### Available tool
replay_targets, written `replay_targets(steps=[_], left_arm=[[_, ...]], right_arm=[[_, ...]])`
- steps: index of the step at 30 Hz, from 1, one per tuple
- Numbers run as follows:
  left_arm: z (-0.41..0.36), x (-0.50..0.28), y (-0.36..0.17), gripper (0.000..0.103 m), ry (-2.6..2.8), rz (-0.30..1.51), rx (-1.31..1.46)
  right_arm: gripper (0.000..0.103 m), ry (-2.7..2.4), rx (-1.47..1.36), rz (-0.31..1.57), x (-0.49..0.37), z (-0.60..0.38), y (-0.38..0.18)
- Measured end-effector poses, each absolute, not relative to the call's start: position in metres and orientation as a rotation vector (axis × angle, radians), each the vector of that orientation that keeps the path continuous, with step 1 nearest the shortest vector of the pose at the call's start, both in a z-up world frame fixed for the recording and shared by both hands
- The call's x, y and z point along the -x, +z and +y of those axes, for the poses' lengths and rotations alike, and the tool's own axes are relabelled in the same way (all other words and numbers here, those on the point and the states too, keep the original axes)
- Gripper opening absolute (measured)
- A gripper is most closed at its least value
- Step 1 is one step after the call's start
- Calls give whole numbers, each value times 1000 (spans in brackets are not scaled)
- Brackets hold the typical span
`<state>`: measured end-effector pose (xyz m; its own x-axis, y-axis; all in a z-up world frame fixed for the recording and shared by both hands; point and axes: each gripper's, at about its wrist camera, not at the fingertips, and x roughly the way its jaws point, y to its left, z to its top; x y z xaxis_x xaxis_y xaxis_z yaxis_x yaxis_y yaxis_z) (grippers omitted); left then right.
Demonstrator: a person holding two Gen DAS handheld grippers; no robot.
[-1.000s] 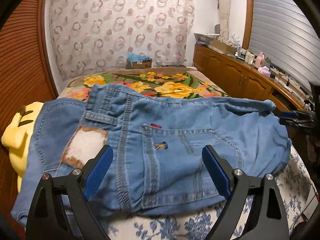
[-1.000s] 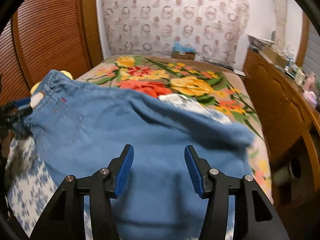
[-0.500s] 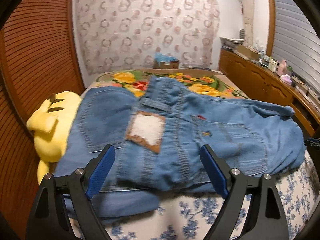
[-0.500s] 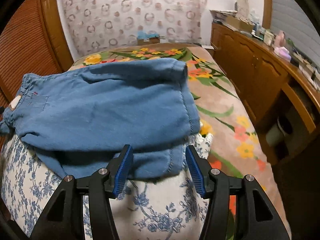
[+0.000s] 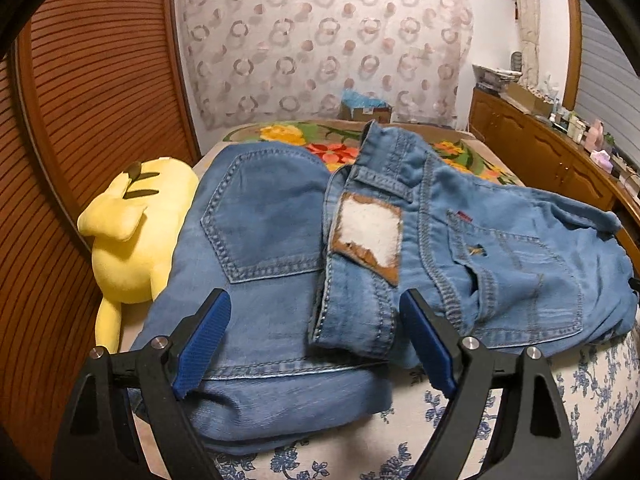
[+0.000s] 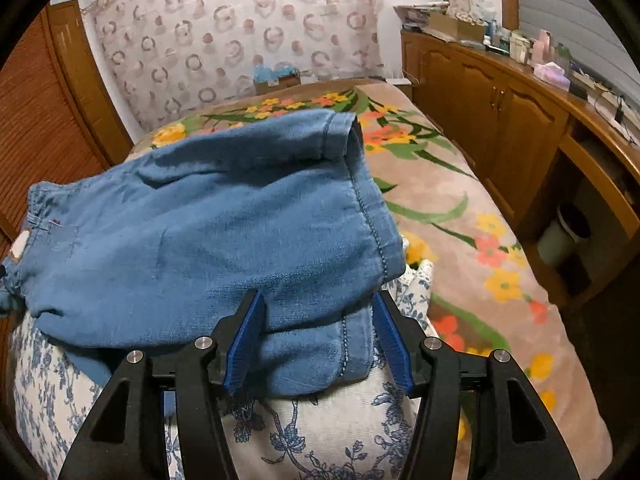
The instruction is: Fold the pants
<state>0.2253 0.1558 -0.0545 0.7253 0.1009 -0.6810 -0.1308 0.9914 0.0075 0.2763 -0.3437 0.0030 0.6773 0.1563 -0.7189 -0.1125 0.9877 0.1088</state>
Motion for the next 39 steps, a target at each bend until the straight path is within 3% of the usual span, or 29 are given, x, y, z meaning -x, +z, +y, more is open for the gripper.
replay_targets(steps=[8, 13, 16, 17, 20, 21, 26, 39], left_arm=[[157, -233, -62, 84, 128, 770, 44], [151, -239, -65, 59, 87, 779, 52], [147, -239, -65, 41, 57, 776, 62], [144, -237, -63, 41, 56, 766, 60], [141, -231, -53, 23, 50, 724, 60], [140, -230, -49, 8, 51, 713, 60], [132, -225, -36, 4, 35, 699, 29], [130, -201, -14, 3, 61, 637, 16]], right_arm=[[58, 175, 23, 800, -269, -334, 5], [52, 180, 50, 789, -268, -339, 5], [40, 173, 68, 779, -265, -342, 4], [36, 173, 66, 775, -264, -344, 5], [25, 189, 60, 769, -262, -347, 5], [21, 200, 57, 769, -261, -348, 5], [14, 233, 39, 768, -261, -355, 2], [12, 237, 50, 671, -248, -374, 20]])
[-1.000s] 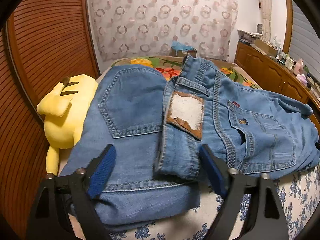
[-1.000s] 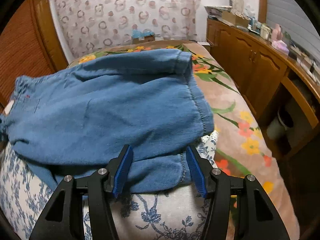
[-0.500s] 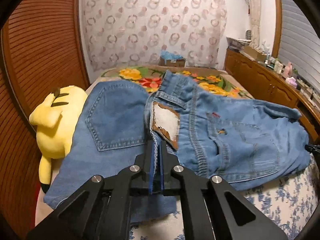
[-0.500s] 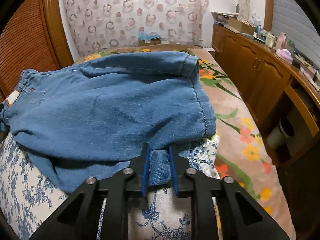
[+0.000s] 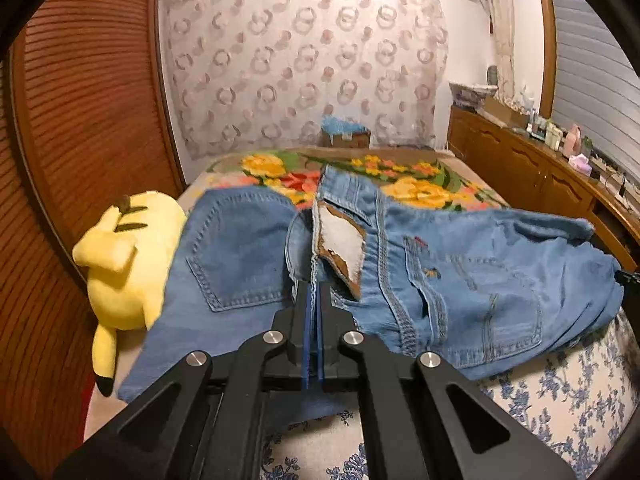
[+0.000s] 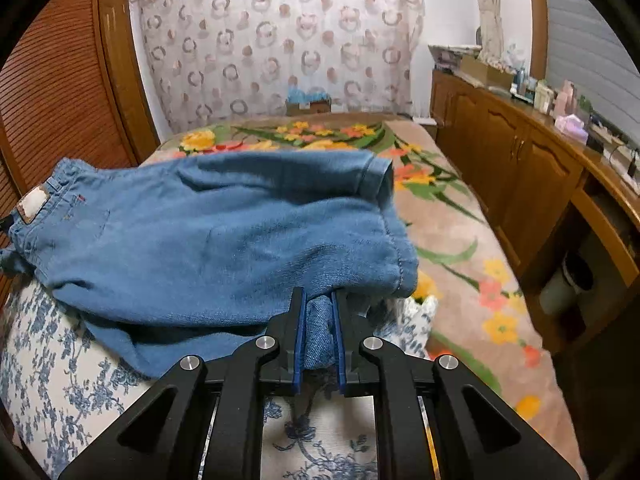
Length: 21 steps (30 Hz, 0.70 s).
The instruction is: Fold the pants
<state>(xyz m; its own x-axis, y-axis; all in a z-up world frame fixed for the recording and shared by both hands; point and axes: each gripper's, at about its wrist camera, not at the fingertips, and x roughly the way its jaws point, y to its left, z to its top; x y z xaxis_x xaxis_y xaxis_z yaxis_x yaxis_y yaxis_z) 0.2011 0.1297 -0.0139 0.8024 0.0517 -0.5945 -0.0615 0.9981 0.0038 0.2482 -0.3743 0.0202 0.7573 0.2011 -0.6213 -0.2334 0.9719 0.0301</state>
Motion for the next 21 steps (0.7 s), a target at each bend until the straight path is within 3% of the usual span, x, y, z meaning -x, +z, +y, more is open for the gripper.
replay_targets(steps=[21], left_arm=[[136, -70, 18, 3, 84, 511, 28]], right_arm=[[11, 258, 77, 538, -131, -407, 14]])
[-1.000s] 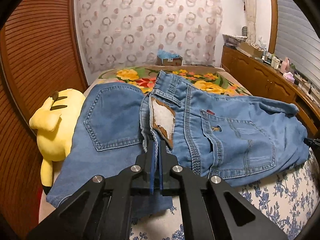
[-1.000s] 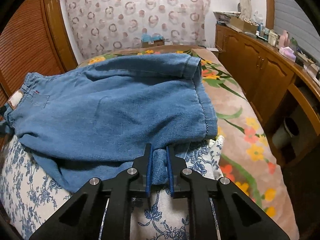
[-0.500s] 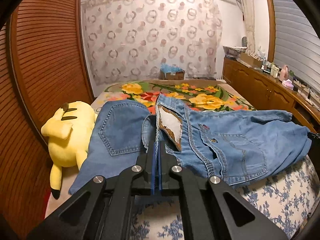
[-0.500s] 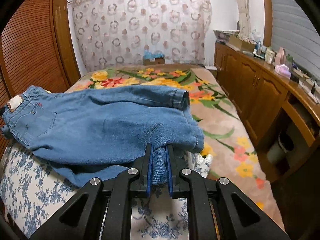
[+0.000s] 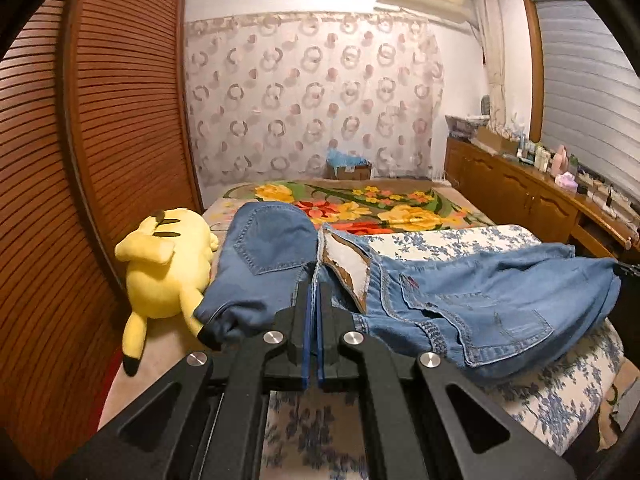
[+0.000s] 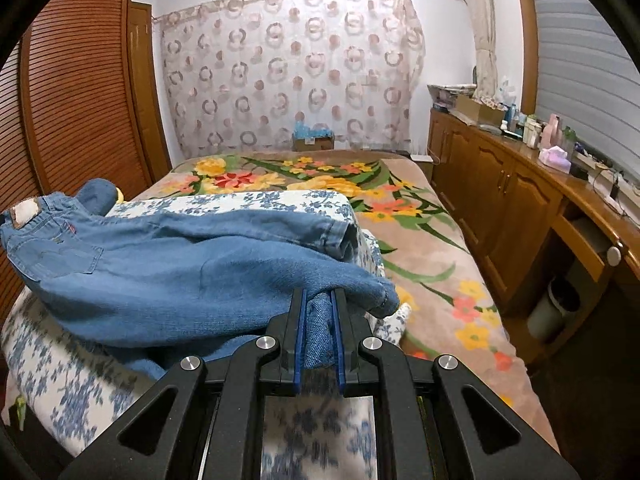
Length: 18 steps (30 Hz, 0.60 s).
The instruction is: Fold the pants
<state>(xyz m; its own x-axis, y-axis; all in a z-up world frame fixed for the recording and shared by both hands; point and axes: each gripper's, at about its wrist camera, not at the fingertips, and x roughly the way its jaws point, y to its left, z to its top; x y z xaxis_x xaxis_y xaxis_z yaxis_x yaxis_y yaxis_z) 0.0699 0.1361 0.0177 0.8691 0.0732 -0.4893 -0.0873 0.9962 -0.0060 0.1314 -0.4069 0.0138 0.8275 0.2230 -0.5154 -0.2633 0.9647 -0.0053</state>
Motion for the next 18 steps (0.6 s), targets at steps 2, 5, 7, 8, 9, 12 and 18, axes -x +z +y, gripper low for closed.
replay_targets(steps=[2, 5, 7, 8, 9, 12, 18], left_arm=[[138, -54, 15, 3, 88, 507, 37], [140, -34, 10, 3, 94, 506, 48], [141, -27, 3, 3, 93, 533, 62], [142, -25, -2, 3, 92, 545, 70], [140, -23, -8, 3, 93, 558, 69], [136, -26, -26, 3, 93, 601, 61], [127, -25, -34, 19, 87, 629, 62]], right_arm=[[11, 267, 74, 525, -115, -412, 14], [11, 278, 57, 514, -90, -420, 11], [11, 291, 37, 528, -83, -426, 5], [11, 302, 22, 548, -81, -430, 0], [11, 309, 16, 567, -83, -432, -4], [12, 310, 10, 597, -89, -435, -20], [18, 338, -35, 640, -106, -442, -30]])
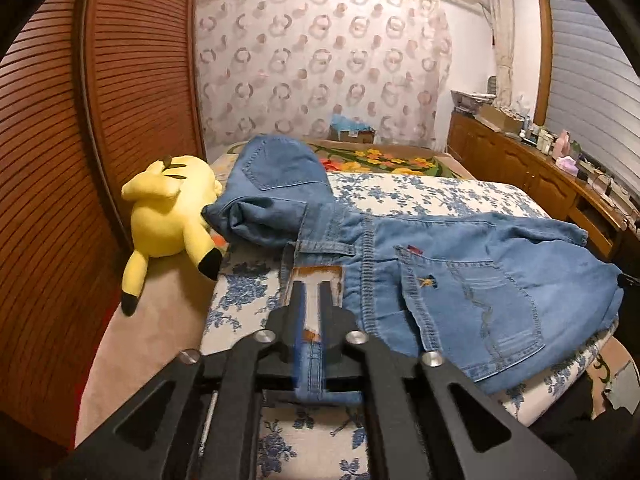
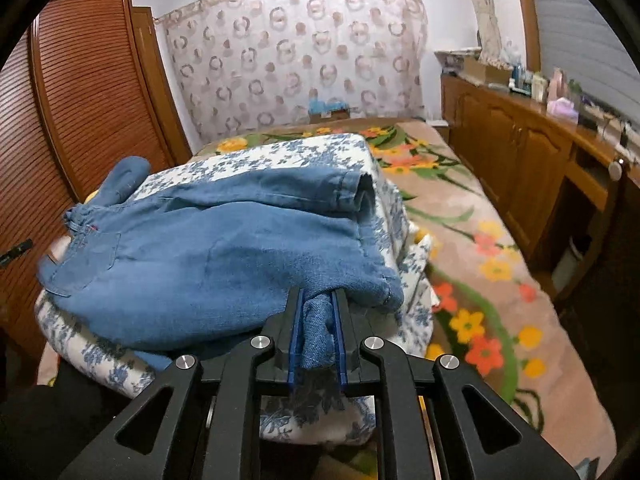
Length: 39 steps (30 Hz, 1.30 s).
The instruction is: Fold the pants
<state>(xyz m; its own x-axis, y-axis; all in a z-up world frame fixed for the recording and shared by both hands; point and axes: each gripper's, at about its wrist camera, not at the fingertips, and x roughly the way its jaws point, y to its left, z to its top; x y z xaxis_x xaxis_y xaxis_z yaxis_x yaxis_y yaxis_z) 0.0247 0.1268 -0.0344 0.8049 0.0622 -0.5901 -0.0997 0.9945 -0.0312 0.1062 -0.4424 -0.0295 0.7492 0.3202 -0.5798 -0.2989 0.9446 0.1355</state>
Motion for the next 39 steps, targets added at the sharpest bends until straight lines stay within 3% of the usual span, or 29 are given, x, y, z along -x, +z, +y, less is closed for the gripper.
replay_targets(steps=[4, 6, 12, 27, 39], left_arm=[[115, -25, -30, 74, 51, 603, 59], [109, -27, -31, 82, 27, 593, 66], [80, -44, -40, 82, -54, 613, 63], [10, -64, -66, 82, -213, 684, 39], [-16, -67, -88, 82, -256, 752, 20]], right_arm=[[31, 327, -50, 626, -109, -448, -20], [34, 323, -50, 621, -104, -448, -21], [49, 291, -63, 629, -94, -452, -31], [49, 263, -145, 742, -120, -447, -48], [49, 282, -193, 693, -127, -446, -30]])
